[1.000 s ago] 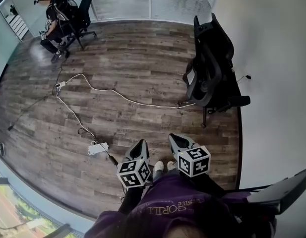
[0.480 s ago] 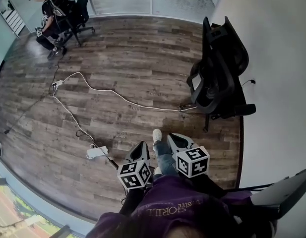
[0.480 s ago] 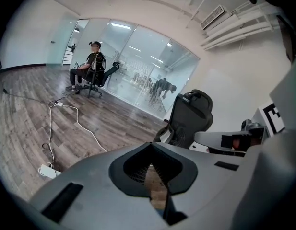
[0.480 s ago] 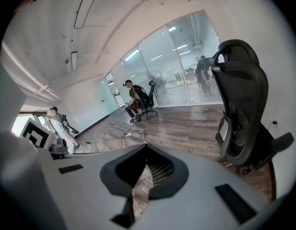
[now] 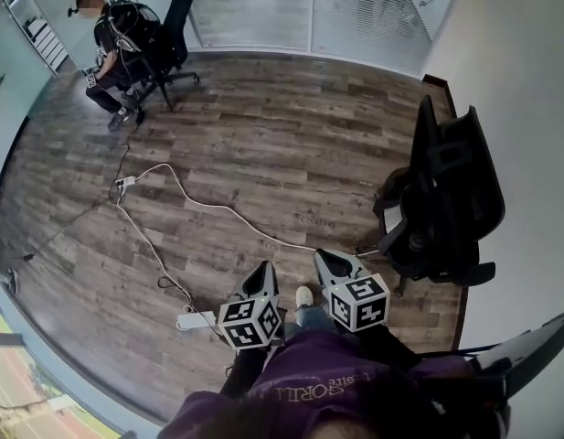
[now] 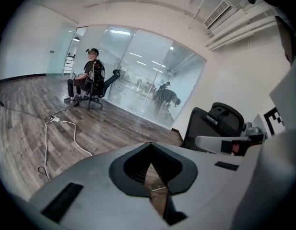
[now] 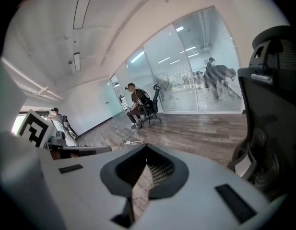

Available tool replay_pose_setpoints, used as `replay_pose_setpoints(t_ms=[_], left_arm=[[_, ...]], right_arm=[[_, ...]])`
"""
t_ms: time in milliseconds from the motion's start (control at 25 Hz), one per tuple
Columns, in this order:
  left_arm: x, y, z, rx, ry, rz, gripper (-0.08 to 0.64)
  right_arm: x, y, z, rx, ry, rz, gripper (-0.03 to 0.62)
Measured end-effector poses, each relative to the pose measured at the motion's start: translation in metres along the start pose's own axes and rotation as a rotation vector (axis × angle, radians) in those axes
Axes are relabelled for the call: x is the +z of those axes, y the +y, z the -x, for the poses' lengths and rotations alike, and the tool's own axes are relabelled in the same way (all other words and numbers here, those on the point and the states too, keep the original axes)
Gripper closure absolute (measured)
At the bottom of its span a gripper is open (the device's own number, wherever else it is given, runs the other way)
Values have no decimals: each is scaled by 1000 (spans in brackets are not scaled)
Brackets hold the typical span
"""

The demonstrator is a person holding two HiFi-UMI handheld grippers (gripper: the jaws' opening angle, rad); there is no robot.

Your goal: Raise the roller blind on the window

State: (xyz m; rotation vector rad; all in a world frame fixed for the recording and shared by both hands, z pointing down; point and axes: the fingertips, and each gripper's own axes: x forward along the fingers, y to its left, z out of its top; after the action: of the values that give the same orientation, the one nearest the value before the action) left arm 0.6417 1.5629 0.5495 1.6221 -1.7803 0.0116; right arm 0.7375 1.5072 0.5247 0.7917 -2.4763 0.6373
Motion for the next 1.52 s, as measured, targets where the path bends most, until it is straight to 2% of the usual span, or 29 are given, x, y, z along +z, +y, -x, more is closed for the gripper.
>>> replay_pose_setpoints(t_ms=[320, 440, 640, 840, 1000, 1120, 1320, 1440, 1520], left_arm=[[54, 15, -91, -13, 41, 18, 560], [86, 33, -136, -19, 37, 9, 560], [169, 78, -223, -25, 35, 4, 560], [268, 119, -308, -49, 21, -59, 560], [329, 143, -376, -66, 17, -88, 560], [359, 152, -421, -76, 27, -59, 560], [390, 165, -506, -67, 69, -4, 560], [426, 174, -565, -45, 78, 15, 560], [464, 175, -608, -41, 72, 17, 560]], right_arm=[[61, -49, -80, 4, 41, 23, 594], [93, -68, -126, 10, 33, 10, 594], [171, -97, -224, 9, 20, 30, 594], [262, -120, -317, -11, -16, 91, 594], [312, -151, -370, -43, -51, 55, 594], [343, -174, -404, -46, -74, 24, 594], [390, -225, -483, -22, -37, 21, 594], [439, -260, -536, -10, -36, 65, 594], [483, -288, -567, -6, -44, 90, 594]])
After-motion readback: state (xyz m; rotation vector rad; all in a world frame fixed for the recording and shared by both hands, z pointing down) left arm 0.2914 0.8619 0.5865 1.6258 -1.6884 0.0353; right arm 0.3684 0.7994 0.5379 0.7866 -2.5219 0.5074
